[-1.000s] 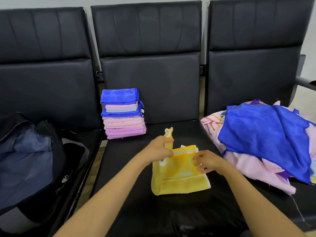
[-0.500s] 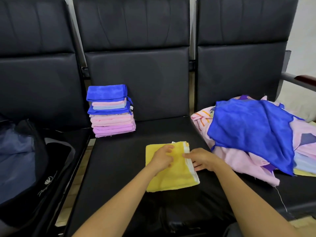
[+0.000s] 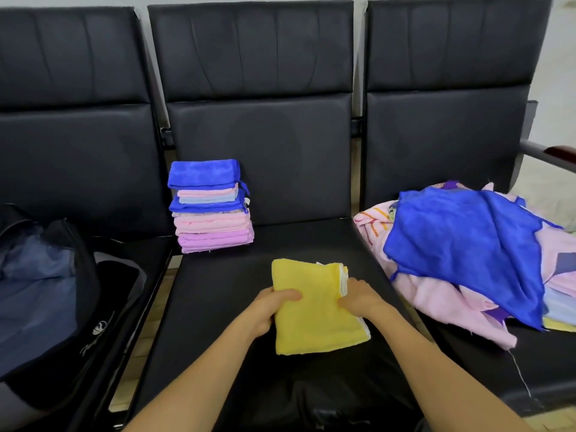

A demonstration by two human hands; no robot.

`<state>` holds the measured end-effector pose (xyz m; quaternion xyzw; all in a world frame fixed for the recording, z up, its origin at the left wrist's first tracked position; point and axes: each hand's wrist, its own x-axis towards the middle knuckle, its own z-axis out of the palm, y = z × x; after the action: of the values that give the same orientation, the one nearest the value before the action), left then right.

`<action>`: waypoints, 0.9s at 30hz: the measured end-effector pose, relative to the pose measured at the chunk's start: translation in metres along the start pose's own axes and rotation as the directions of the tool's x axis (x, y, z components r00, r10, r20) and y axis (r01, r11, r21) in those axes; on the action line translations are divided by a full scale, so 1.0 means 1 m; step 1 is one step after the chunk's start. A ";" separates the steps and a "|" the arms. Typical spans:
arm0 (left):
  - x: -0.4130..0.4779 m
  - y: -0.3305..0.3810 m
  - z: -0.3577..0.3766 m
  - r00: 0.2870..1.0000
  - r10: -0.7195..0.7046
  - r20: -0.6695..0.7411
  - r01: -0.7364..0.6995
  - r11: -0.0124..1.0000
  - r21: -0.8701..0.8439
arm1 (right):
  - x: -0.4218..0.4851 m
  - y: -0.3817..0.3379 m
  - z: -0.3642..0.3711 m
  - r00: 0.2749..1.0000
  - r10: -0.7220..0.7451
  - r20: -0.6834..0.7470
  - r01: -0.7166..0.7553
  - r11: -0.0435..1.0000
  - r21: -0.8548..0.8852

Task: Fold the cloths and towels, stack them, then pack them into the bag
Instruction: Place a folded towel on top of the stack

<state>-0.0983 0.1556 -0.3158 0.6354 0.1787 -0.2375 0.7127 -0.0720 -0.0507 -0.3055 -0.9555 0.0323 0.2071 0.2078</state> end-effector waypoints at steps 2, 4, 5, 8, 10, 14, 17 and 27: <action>-0.011 0.010 0.004 0.998 0.024 0.057 -0.022 0.999 -0.038 | -0.004 -0.005 -0.002 0.998 0.005 0.055 -0.008 0.999 0.050; -0.023 0.022 0.004 0.995 0.051 0.091 -0.046 0.997 -0.055 | -0.005 -0.007 -0.004 0.994 -0.003 0.113 -0.023 0.974 0.225; -0.029 0.029 0.001 0.993 0.067 0.100 -0.061 0.996 -0.065 | -0.008 -0.009 -0.006 0.988 -0.007 0.153 -0.057 0.912 0.406; -0.049 0.046 -0.011 0.987 0.119 0.109 -0.105 0.986 -0.127 | -0.014 -0.014 -0.011 0.928 -0.150 0.341 -0.248 0.436 0.865; -0.060 0.055 -0.023 0.984 0.139 0.111 -0.120 0.979 -0.166 | -0.024 -0.020 -0.014 0.887 -0.302 0.349 -0.282 0.244 0.928; -0.065 0.057 -0.048 0.976 0.218 -0.014 -0.219 0.974 -0.059 | -0.033 -0.035 -0.014 0.916 -0.365 0.167 -0.086 0.229 0.970; -0.064 0.049 -0.064 0.936 0.313 -0.161 -0.303 0.949 0.087 | -0.042 -0.045 -0.019 0.900 -0.433 0.054 0.046 0.218 0.975; -0.087 0.033 -0.086 0.940 0.298 0.167 -0.337 0.732 0.592 | -0.052 -0.052 -0.021 0.829 -0.548 0.111 0.305 0.611 0.731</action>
<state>-0.1470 0.2536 -0.2512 0.8452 -0.0407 -0.1761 0.5029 -0.1042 -0.0133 -0.2472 -0.7400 -0.1600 0.2774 0.5914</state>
